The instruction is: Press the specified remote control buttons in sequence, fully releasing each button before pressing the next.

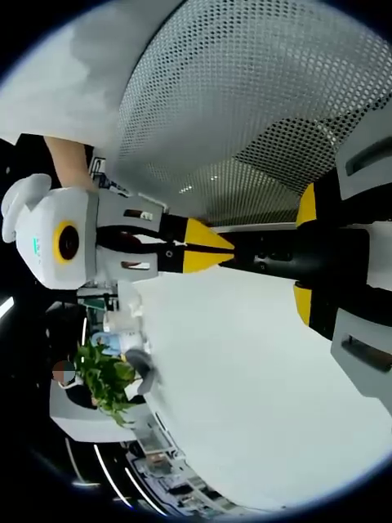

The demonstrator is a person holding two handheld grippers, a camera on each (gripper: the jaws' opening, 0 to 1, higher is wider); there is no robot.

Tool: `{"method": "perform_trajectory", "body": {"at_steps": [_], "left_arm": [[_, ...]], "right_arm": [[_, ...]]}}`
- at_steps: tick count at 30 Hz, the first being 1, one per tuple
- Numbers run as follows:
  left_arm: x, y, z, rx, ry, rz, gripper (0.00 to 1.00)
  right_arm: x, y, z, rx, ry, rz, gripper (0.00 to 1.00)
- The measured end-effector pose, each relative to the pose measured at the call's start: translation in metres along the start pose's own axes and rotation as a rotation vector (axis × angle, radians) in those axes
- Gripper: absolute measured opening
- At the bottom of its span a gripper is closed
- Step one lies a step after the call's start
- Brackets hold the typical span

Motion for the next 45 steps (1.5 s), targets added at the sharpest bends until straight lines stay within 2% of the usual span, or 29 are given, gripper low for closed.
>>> {"method": "perform_trajectory", "body": {"at_steps": [3, 7, 9, 11, 15, 22, 27, 29, 33, 34, 37, 39, 45], "left_arm": [[0.0, 0.0, 0.0, -0.002, 0.001, 0.0, 0.25], [0.0, 0.0, 0.0, -0.004, 0.001, 0.0, 0.25], [0.0, 0.0, 0.0, -0.006, 0.001, 0.0, 0.25], [0.0, 0.0, 0.0, -0.008, 0.001, -0.002, 0.25], [0.0, 0.0, 0.0, -0.01, 0.001, -0.001, 0.25], [0.0, 0.0, 0.0, -0.012, 0.0, -0.002, 0.25], [0.0, -0.001, 0.0, -0.012, -0.001, -0.002, 0.25], [0.0, 0.0, 0.0, -0.005, -0.003, -0.002, 0.25], [0.0, 0.0, 0.0, -0.008, -0.002, -0.003, 0.25], [0.0, 0.0, 0.0, -0.009, -0.002, -0.002, 0.25], [0.0, -0.001, 0.0, -0.008, -0.002, -0.003, 0.25], [0.0, -0.001, 0.0, -0.006, -0.003, -0.003, 0.25], [0.0, -0.001, 0.0, -0.007, -0.003, -0.002, 0.25]], "right_arm": [[0.001, 0.0, 0.002, -0.023, -0.013, 0.003, 0.0], [-0.001, 0.001, 0.0, -0.012, -0.002, 0.019, 0.0], [-0.001, 0.002, 0.0, 0.042, 0.022, 0.036, 0.0], [-0.002, 0.003, -0.001, 0.133, 0.061, 0.05, 0.0], [-0.002, 0.003, -0.002, 0.14, 0.078, 0.041, 0.0], [-0.004, 0.003, -0.005, 0.235, 0.162, 0.018, 0.0], [-0.004, 0.001, -0.006, 0.22, 0.18, 0.009, 0.0], [-0.003, 0.0, -0.004, 0.182, 0.148, 0.009, 0.0], [-0.001, -0.001, 0.0, 0.073, 0.004, 0.014, 0.0], [-0.002, -0.001, 0.0, 0.033, -0.051, 0.01, 0.0], [-0.001, -0.002, 0.004, -0.059, -0.148, 0.007, 0.0], [-0.001, -0.002, 0.005, -0.082, -0.177, 0.012, 0.0], [-0.002, 0.001, 0.002, -0.063, -0.174, 0.034, 0.0]]}}
Point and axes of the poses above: the point that each gripper's makers call its tool centre point, and the gripper's own axes: x roughly backward along the fingers, y roughly to its left, z roughly out of its underside, the point moved 5 cm from there along x, roughly backward along the fingers, and after that the axes turned 10 degrees about -z, right-handed, at the moved point
